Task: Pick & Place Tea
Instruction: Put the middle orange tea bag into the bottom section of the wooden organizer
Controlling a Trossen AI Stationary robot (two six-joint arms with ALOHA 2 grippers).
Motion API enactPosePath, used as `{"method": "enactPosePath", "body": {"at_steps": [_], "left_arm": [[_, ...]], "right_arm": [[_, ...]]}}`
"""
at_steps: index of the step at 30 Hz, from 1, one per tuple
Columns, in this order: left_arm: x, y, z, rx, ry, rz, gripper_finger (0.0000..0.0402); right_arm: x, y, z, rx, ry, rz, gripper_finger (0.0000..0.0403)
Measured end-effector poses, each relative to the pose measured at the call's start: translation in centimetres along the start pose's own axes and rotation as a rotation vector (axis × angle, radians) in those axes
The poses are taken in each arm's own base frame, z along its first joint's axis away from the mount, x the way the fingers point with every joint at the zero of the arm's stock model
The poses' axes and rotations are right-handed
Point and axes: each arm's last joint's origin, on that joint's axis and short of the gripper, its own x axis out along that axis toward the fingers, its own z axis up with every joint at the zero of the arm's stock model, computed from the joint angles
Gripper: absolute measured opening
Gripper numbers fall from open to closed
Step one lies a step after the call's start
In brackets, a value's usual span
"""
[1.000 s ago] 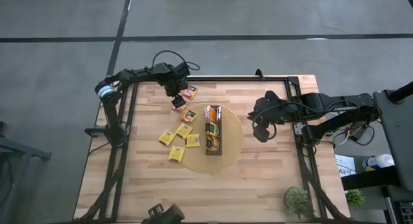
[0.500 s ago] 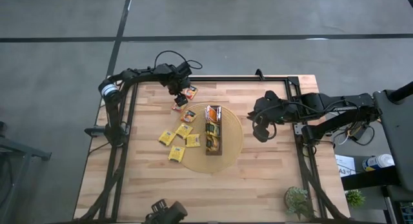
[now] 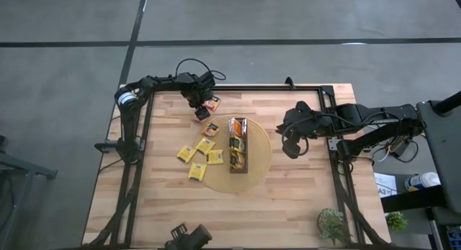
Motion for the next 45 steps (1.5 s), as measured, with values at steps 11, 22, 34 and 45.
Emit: {"method": "enactPosePath", "body": {"at_steps": [11,22,34,45], "left_arm": [[0.0,0.0,0.0,-0.016,0.001,0.013,0.0010],[-4.1,0.2,1.6,-0.099,-0.067,-0.034,0.0000],[-12.2,-1.4,0.4,-0.300,-0.261,-0.070,0.0000],[-19.9,-7.7,-2.4,-0.506,-0.518,-0.173,0.0000]], "right_arm": [[0.0,-0.1,0.0,0.000,-0.010,-0.021,0.0057],[0.0,-0.1,0.0,-0.006,-0.011,-0.022,0.0057],[0.0,-0.2,-0.4,-0.042,0.029,-0.038,0.0057],[-0.1,-0.6,-1.1,-0.143,0.103,-0.065,0.0057]]}}
